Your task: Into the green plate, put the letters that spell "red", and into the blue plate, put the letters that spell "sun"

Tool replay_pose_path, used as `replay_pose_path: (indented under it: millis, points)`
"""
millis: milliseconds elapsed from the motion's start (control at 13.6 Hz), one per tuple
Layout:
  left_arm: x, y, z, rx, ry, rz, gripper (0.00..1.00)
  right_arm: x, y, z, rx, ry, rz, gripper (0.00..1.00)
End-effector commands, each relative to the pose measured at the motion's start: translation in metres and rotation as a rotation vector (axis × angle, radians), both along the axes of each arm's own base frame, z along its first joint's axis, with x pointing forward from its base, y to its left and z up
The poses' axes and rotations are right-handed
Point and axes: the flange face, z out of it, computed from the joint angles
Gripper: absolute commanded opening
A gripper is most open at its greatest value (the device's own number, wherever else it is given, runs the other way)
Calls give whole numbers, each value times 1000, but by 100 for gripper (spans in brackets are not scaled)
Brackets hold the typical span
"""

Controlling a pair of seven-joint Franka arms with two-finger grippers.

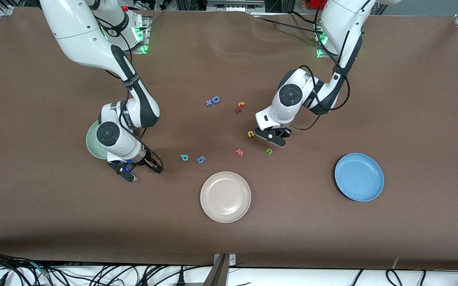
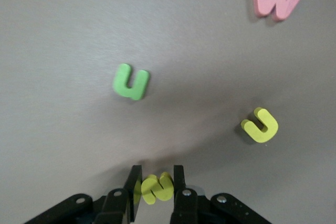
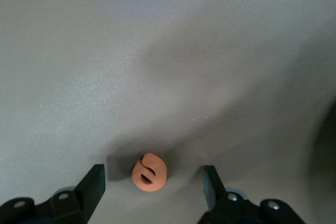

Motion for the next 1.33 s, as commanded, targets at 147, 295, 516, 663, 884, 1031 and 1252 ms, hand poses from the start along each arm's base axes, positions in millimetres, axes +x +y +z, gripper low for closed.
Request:
replay_pose_path:
  millis: [147,295,516,663,884,1031,1252]
  points:
    - [46,39,76,29,70,-61,10,6,3,-2,-2,-13,-7,43]
    - [58,71,90,-16,96,-135,10,4,2,-4,-3,-11,-8,30]
    - [71,113,100,-34,114,-191,10,3,3,-3,-2,-11,-8,13]
    - [84,151,100,-43,115,-239,10,7,-1,17,-2,-20,-8,13]
    - [103,208,105,-60,95,-330,10,3,-22,81,-28,72,-6,13]
    - [112,241,108,-39,85,-398,10,-4,-47,119,-45,145,32,13]
    - [134,290,123,31,52,-512,10,-15,-93,143,-55,218,90,13]
